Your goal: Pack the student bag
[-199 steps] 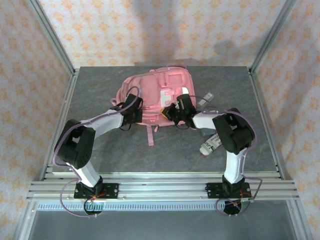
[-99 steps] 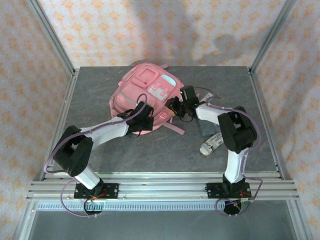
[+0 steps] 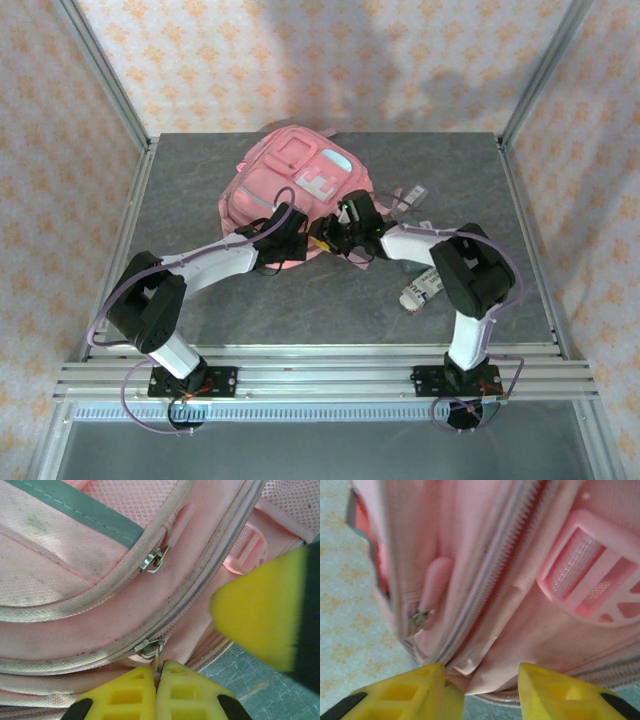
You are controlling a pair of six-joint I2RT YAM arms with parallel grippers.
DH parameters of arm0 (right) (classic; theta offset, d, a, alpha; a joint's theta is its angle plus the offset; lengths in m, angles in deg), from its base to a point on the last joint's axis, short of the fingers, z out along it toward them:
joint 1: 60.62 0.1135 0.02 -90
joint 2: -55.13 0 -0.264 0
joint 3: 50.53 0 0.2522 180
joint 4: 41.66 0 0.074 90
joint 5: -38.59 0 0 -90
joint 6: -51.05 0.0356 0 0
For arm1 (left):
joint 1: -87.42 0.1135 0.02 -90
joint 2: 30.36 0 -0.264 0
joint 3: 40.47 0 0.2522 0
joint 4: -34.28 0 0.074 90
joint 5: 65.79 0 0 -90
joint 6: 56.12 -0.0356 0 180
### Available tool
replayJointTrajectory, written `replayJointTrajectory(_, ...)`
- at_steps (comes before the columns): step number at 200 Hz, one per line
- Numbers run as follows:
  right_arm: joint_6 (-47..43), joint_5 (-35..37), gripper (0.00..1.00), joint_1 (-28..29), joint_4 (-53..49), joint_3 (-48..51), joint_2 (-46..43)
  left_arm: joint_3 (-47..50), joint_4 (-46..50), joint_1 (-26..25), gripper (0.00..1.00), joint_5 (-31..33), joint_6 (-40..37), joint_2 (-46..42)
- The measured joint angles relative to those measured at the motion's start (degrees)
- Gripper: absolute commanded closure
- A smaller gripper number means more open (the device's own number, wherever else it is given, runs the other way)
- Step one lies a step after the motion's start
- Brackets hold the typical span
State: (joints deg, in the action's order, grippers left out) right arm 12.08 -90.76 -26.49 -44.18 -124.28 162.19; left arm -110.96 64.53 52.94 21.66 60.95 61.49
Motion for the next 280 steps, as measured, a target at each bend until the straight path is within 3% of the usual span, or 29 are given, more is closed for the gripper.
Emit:
replayJointTrajectory(35,1.25,-0.37,0.66,0.42,0.09,-3.87,4.55,0.00,0.04,-0.39,1.00,1.20,0.15,0.00)
replayJointTrajectory(48,1.68,-0.55,0.74,0.59,0.59,-4.76,5.38,0.00,0.07,-0.39,1.00,2.19,0.33,0.02)
replayJointTrajectory(65,2.89,-0.42,0.94,0.79,0.92,-5.68,6.19,0.00,0.17,-0.39,1.00,3.34,0.63,0.02)
replayJointTrajectory(78,3.32,0.00,1.00,0.87,1.42,-6.19,6.73,0.00,0.28,-0.42,1.00,4.00,1.18,0.04)
replayJointTrajectory(143,5.84,1.77,1.00,-0.02,5.11,-3.80,6.99,0.72,2.05,-0.13,1.00,8.66,1.64,-0.28)
replayJointTrajectory(209,5.95,2.27,1.00,-1.36,5.51,-3.02,6.99,9.22,0.22,9.84,1.00,7.43,1.64,-10.69)
replayJointTrajectory(233,5.49,2.32,1.00,-2.14,3.91,-3.72,6.99,9.31,0.15,8.46,1.00,6.40,1.66,-10.84)
replayJointTrajectory(264,3.78,2.75,1.00,-5.38,-1.46,-6.91,6.99,7.54,-1.09,2.93,1.00,6.14,2.62,-8.74)
replayJointTrajectory(280,2.64,3.37,0.90,-7.50,-4.09,-8.92,6.99,4.98,-2.08,0.39,1.00,5.97,3.15,-6.05)
